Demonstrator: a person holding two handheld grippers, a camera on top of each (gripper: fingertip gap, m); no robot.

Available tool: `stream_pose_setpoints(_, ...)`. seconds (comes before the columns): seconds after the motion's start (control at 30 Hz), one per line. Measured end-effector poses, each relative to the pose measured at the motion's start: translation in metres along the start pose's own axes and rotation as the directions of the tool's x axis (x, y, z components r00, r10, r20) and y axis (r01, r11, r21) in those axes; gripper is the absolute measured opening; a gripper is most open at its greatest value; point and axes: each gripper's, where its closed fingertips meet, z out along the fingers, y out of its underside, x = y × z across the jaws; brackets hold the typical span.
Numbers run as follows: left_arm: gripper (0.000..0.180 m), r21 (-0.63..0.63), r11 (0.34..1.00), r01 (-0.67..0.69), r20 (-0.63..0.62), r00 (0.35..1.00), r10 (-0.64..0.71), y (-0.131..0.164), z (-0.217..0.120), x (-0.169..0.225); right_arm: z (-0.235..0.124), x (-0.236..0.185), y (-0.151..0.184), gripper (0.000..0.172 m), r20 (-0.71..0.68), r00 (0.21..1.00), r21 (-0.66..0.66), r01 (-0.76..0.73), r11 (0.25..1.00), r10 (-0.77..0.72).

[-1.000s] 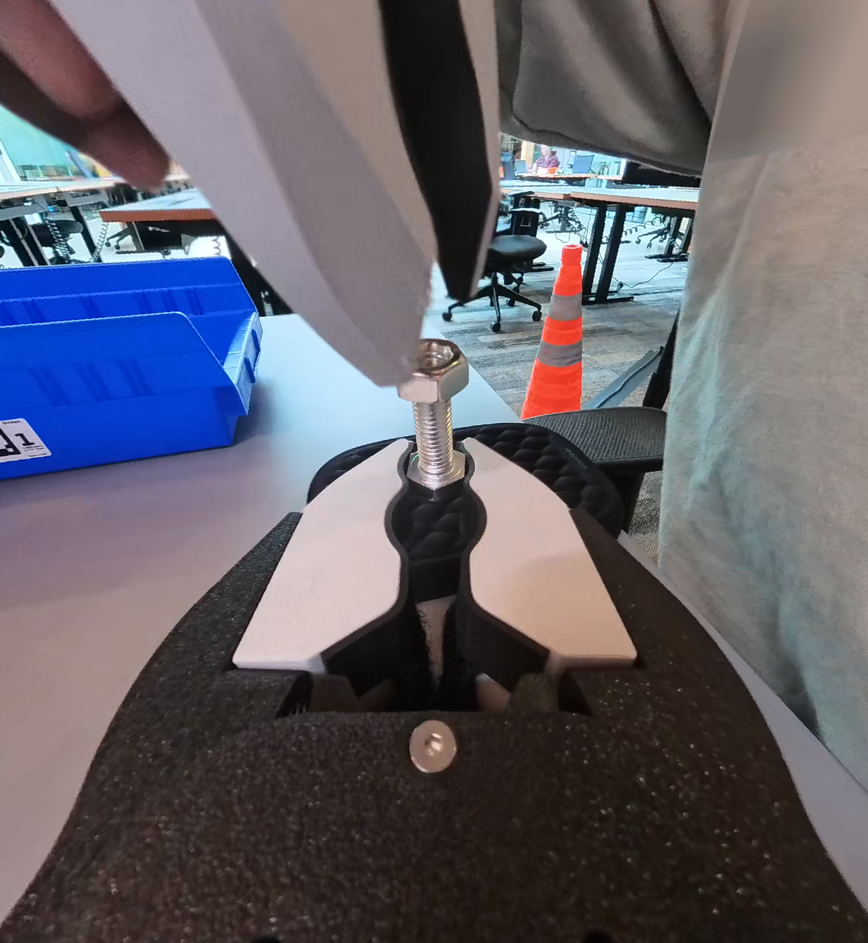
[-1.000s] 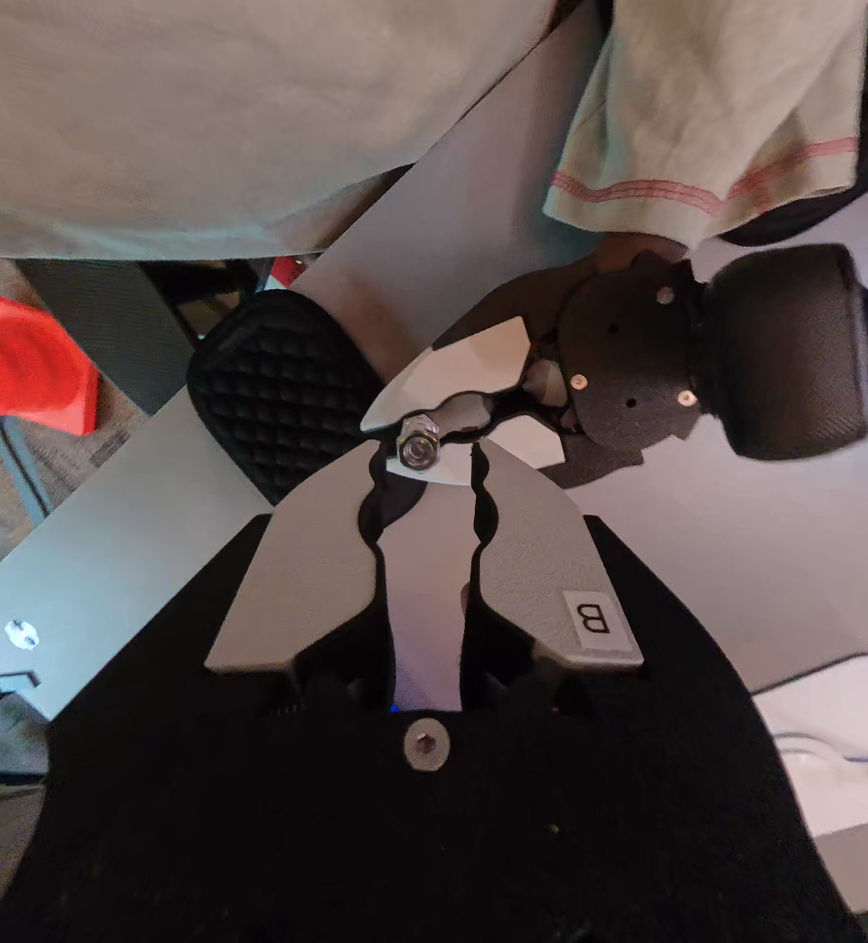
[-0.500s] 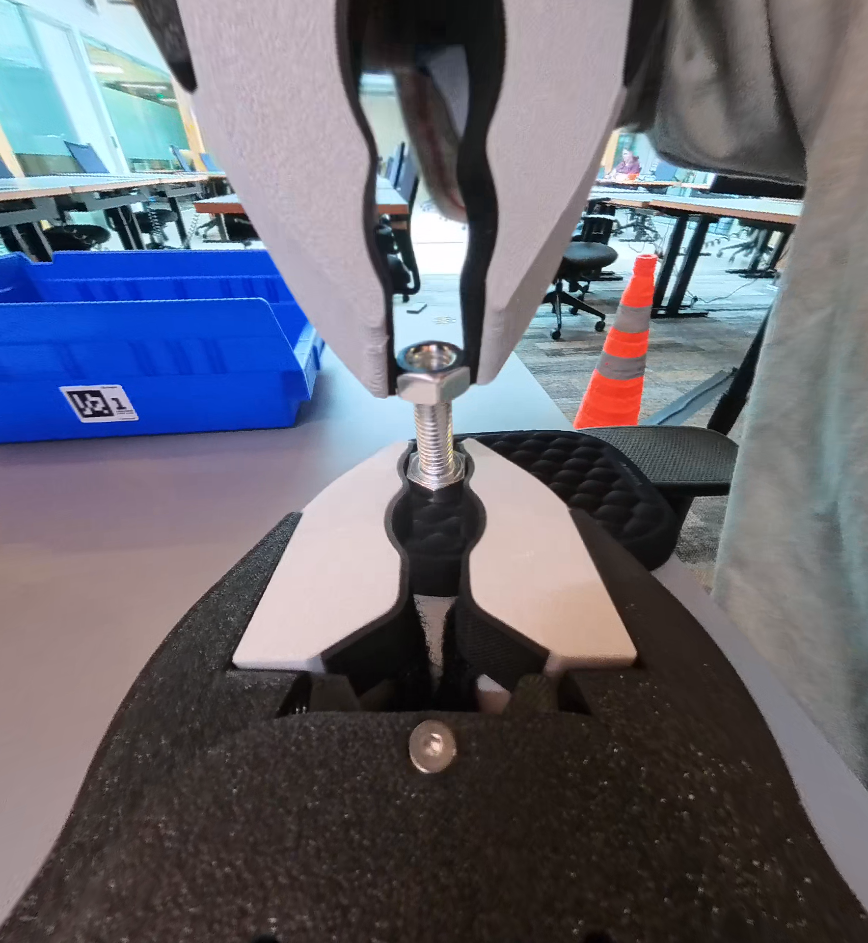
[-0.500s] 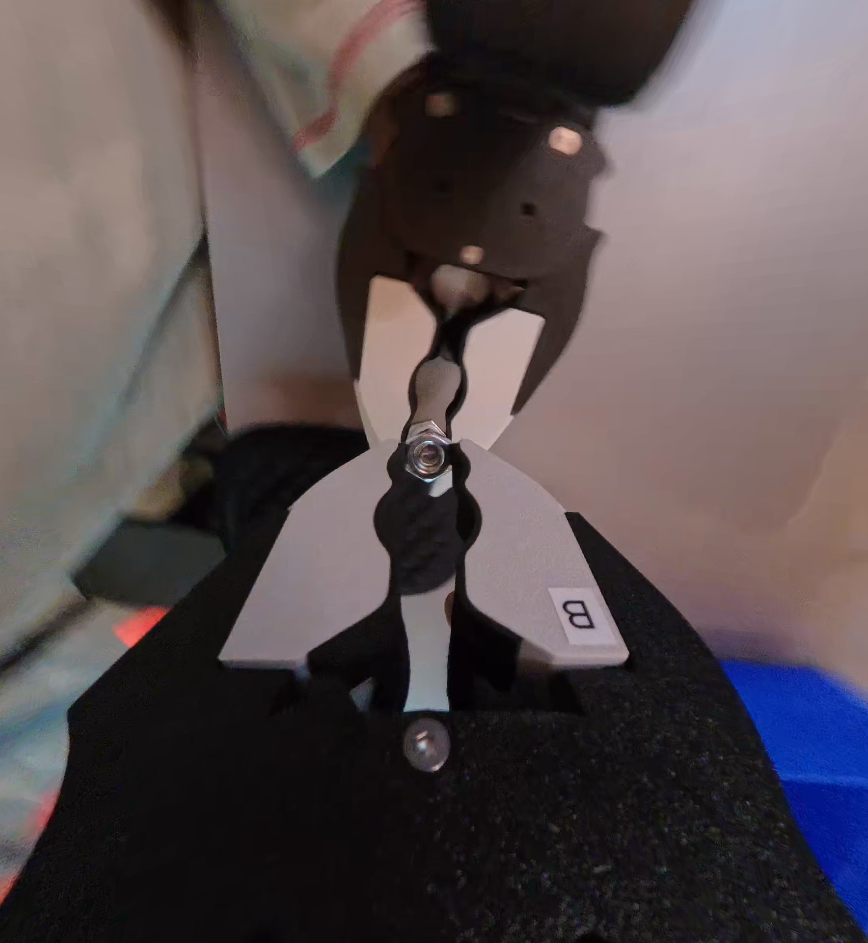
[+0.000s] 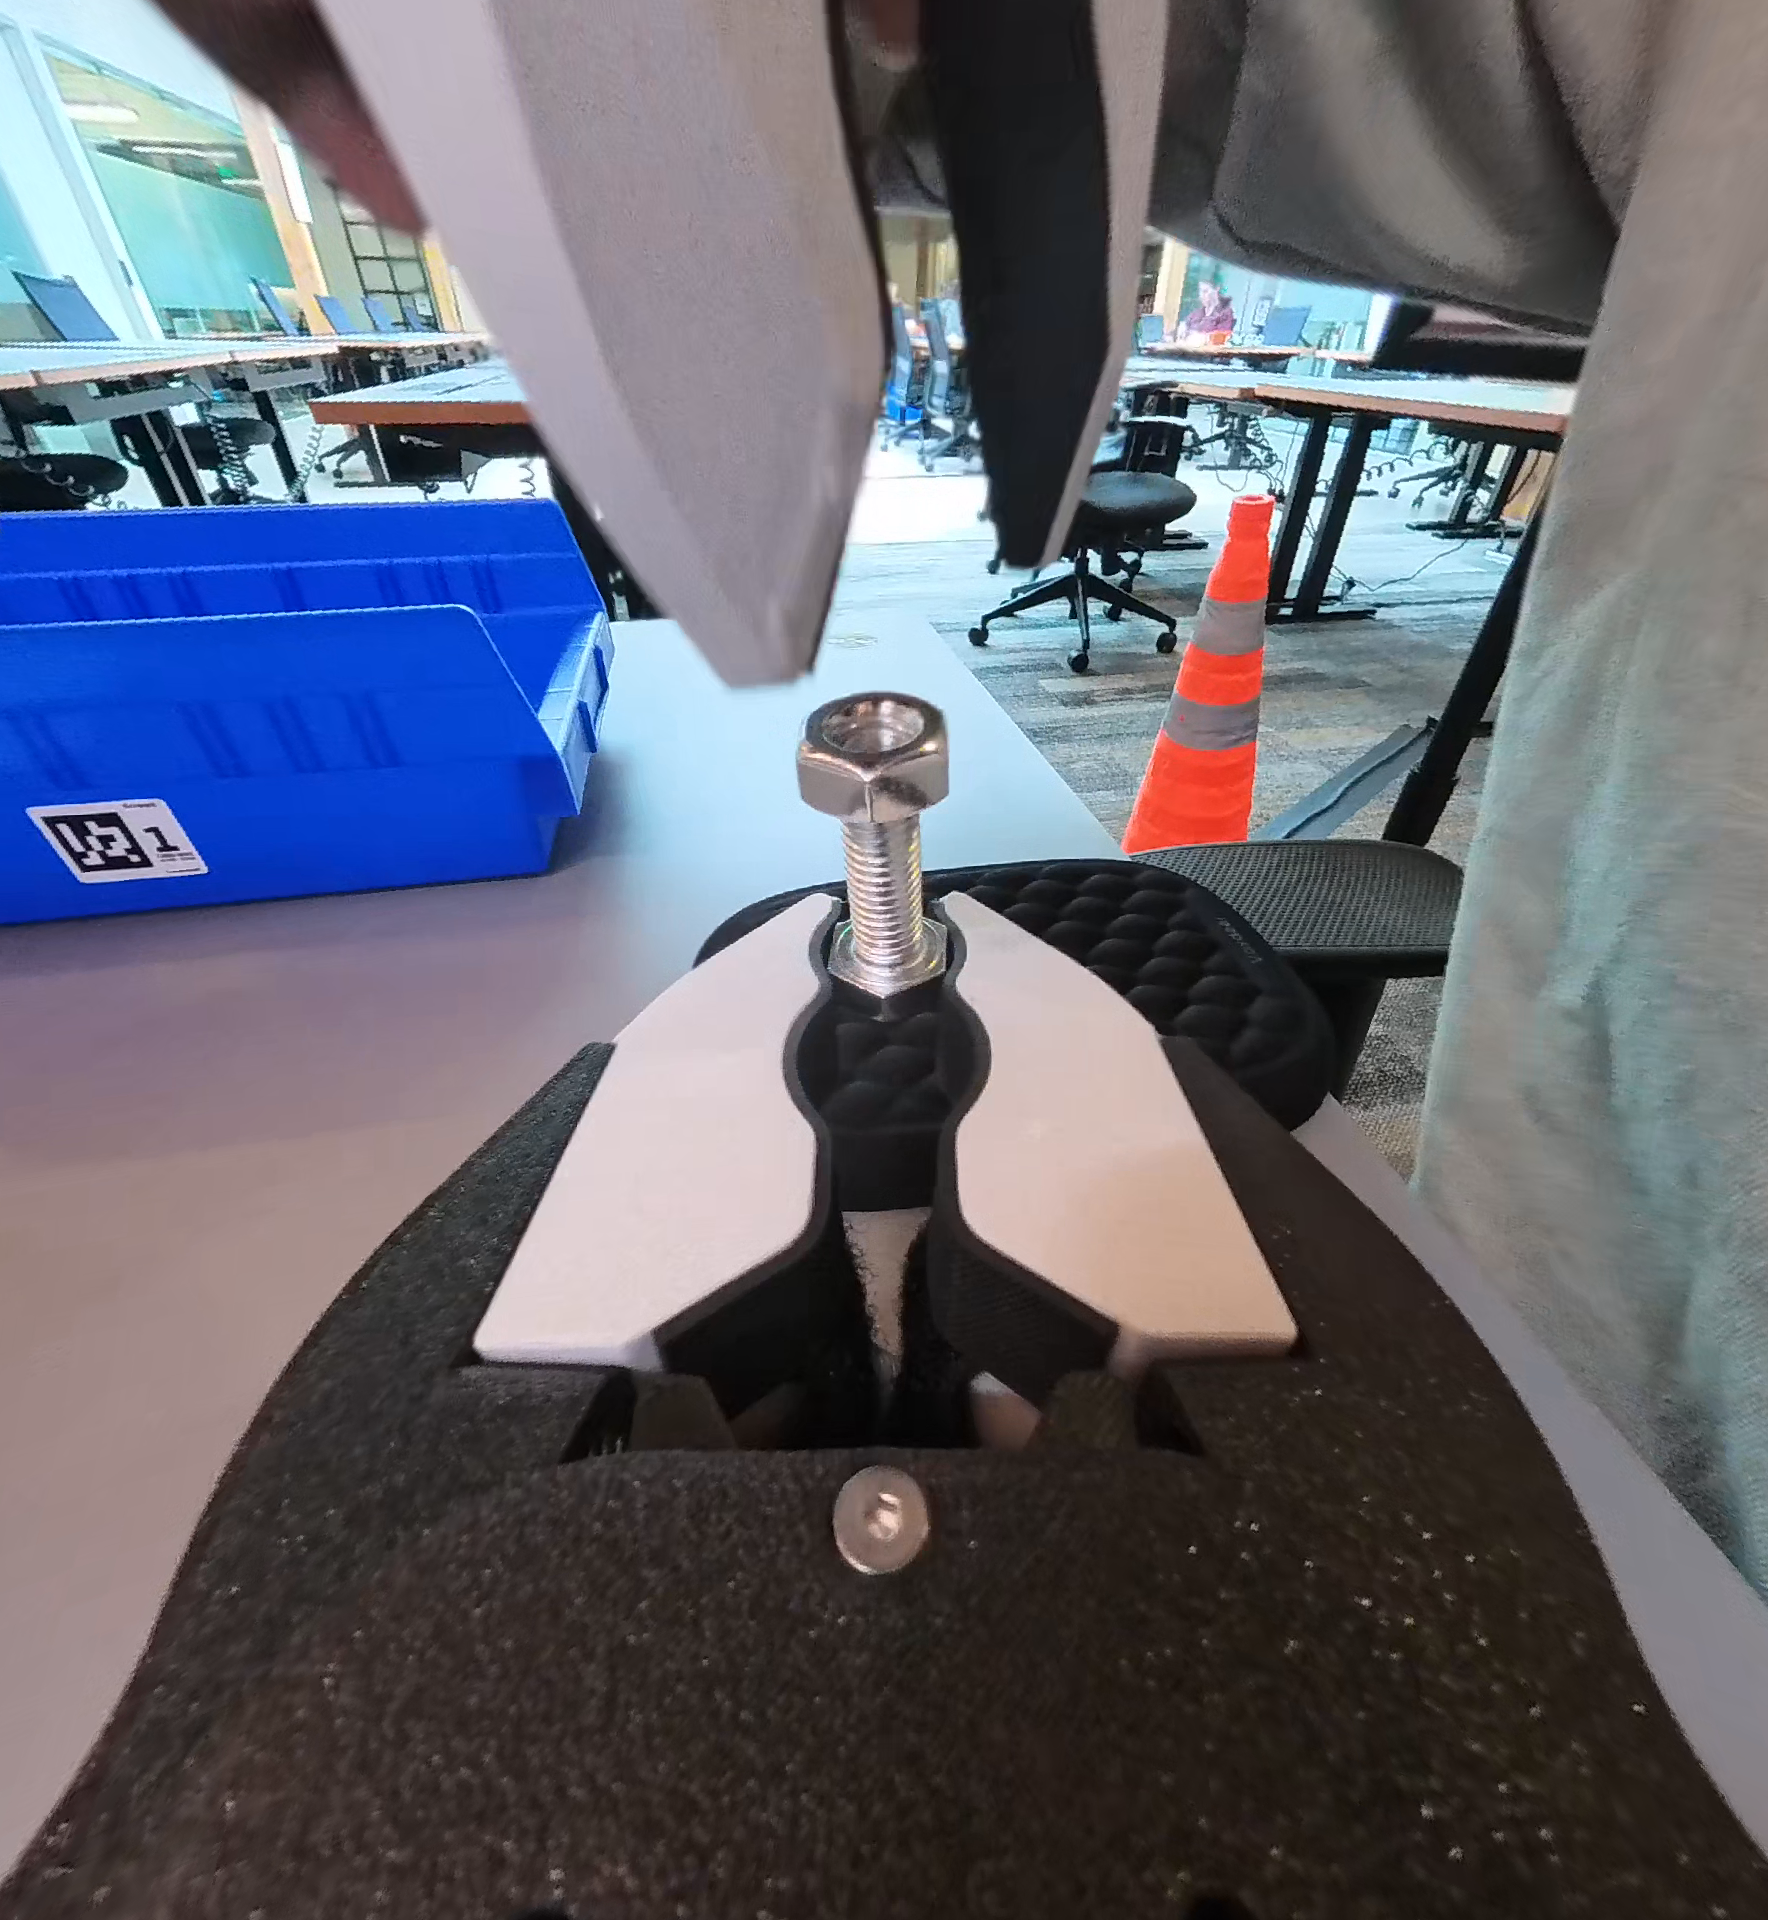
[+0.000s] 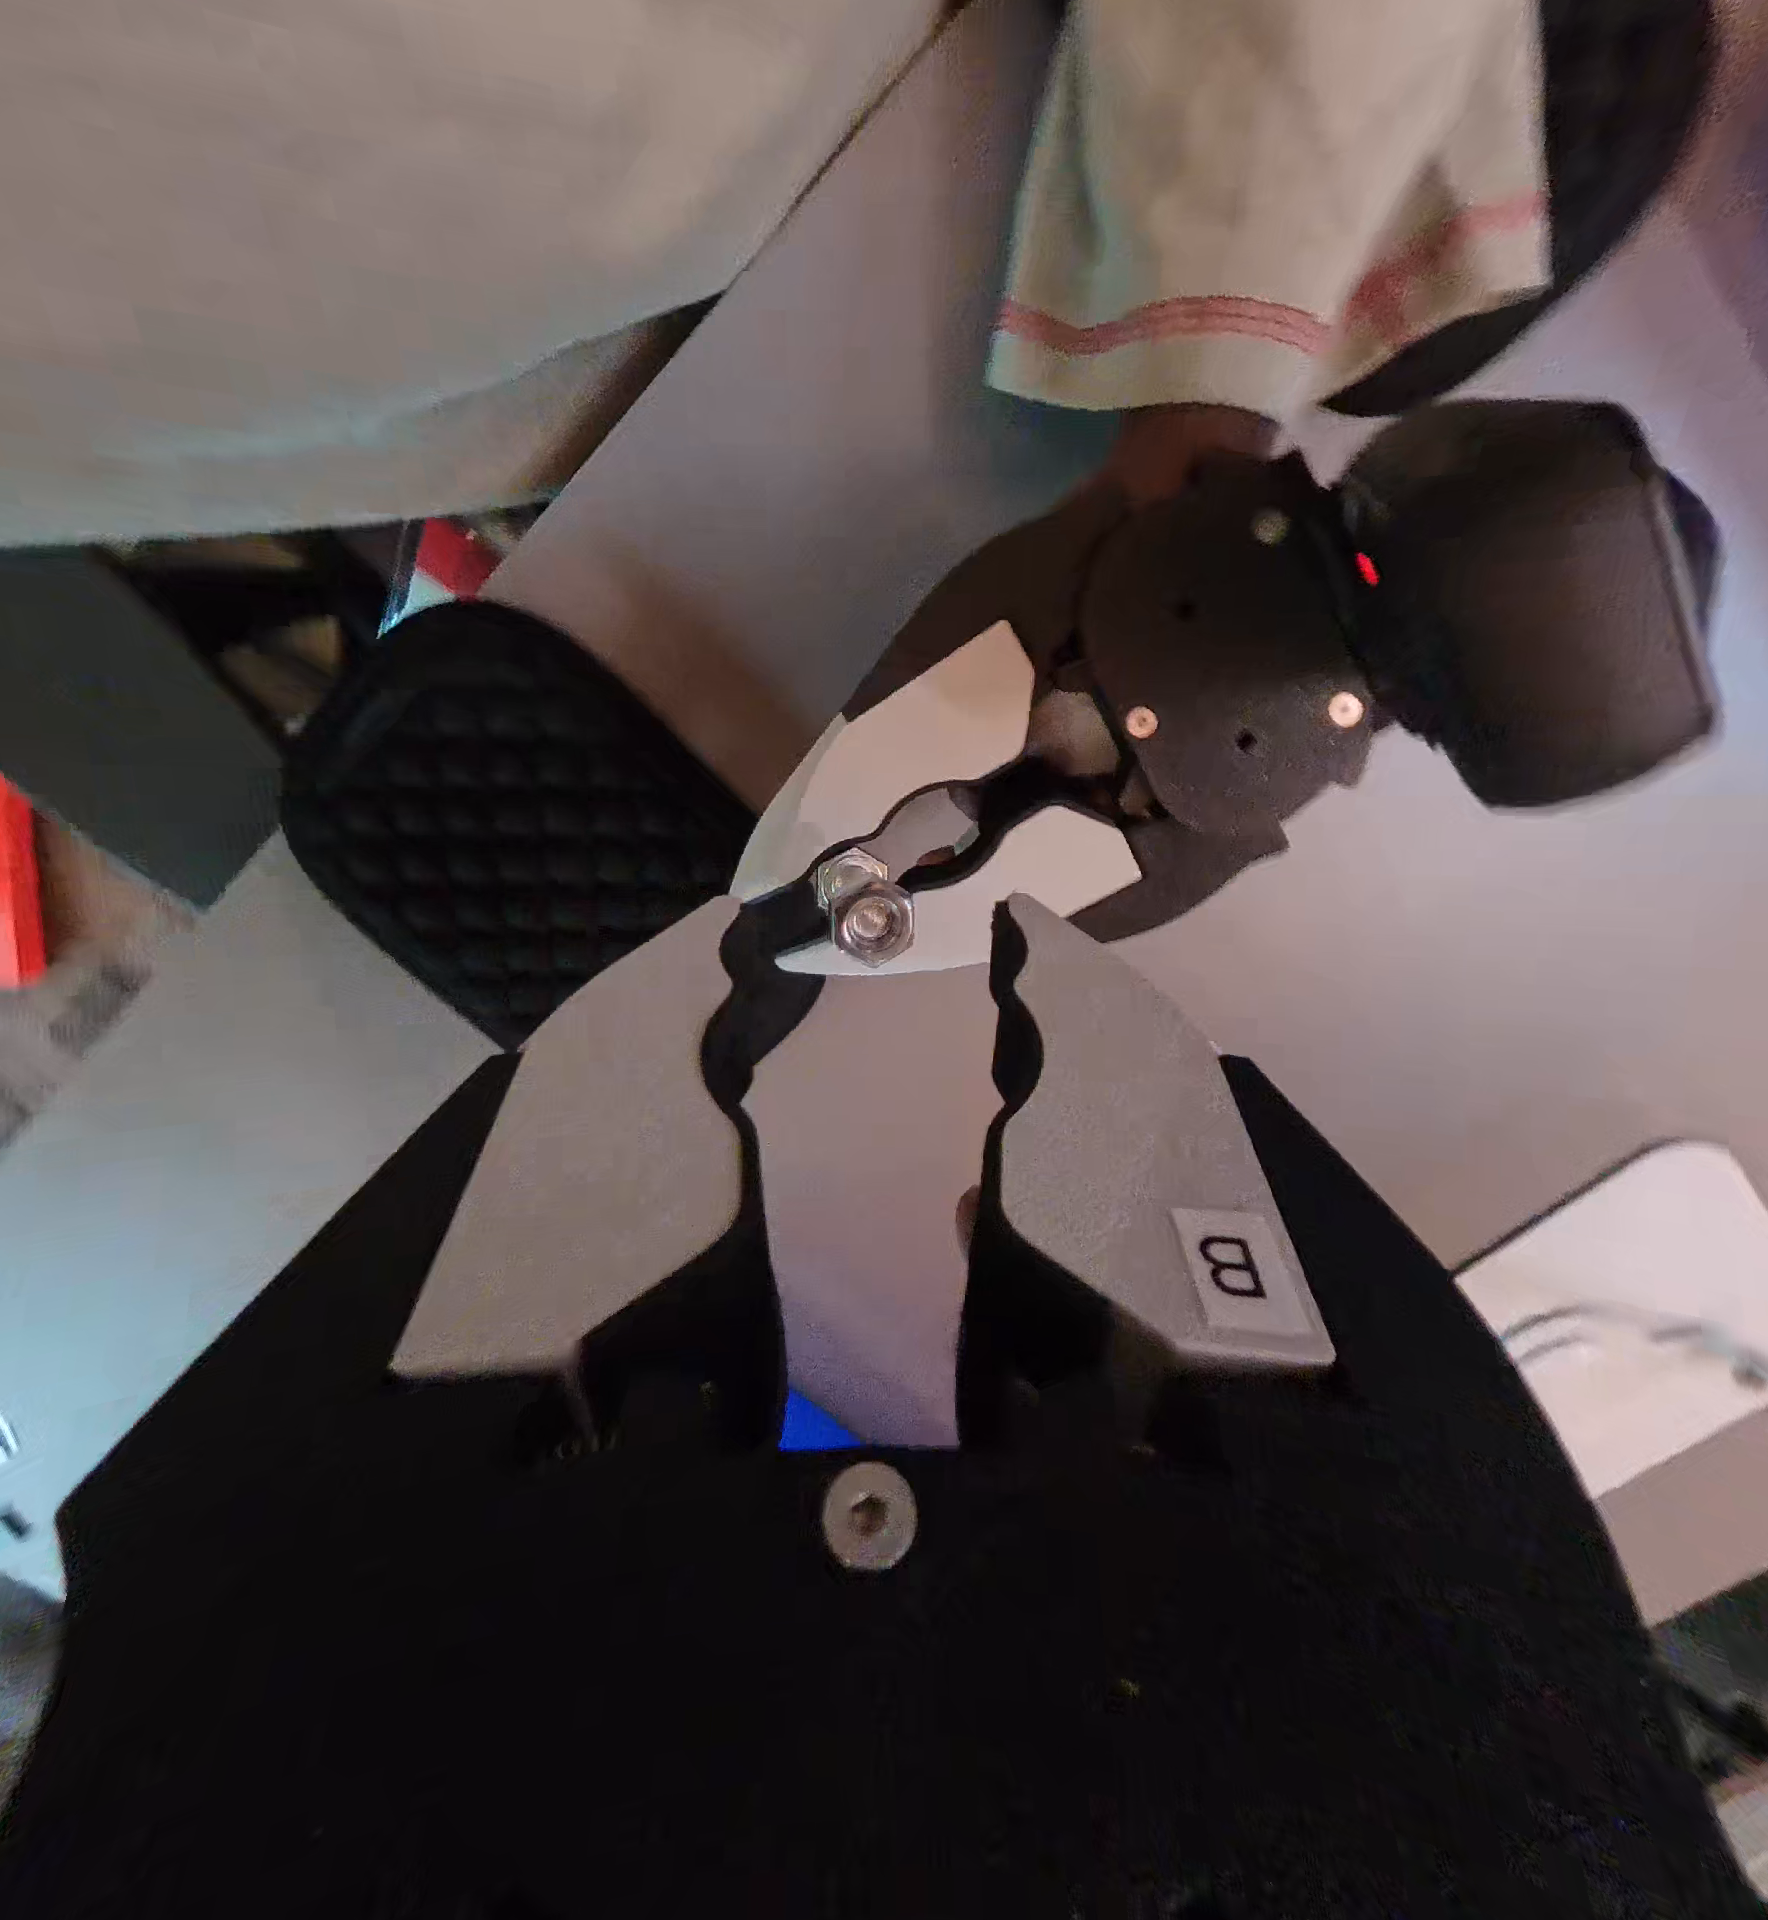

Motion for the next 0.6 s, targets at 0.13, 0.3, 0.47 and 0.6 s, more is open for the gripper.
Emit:
stream_pose_setpoints(0.13, 0.014, -0.007, 1.0, -0.005, -0.012, 1.0, 0.005, 0.001, 0.001, 0.002, 0.016, -0.001, 0.007, 0.043, 0.122, 0.987, -0.077, 0.109, 0.991, -0.099)
stream_pose_setpoints(0.3, 0.014, -0.009, 1.0, -0.004, -0.016, 1.0, 0.004, 0.001, 0.001, 0.002, 0.023, -0.004, 0.011, 0.027, 0.166, 0.975, -0.107, 0.168, 0.98, -0.149)
stream_pose_setpoints(0.47, 0.014, 0.002, 1.0, 0.008, 0.016, 1.0, -0.008, 0.0, -0.001, -0.003, 0.021, -0.001, 0.014, 0.018, 0.061, 0.993, -0.125, -0.097, 0.987, 0.105)
stream_pose_setpoints(0.6, 0.014, -0.001, 1.0, 0.007, 0.042, 0.999, -0.007, 0.0, 0.0, -0.005, 0.021, 0.0, 0.017, 0.018, -0.096, 0.913, -0.109, -0.405, 0.908, 0.396)
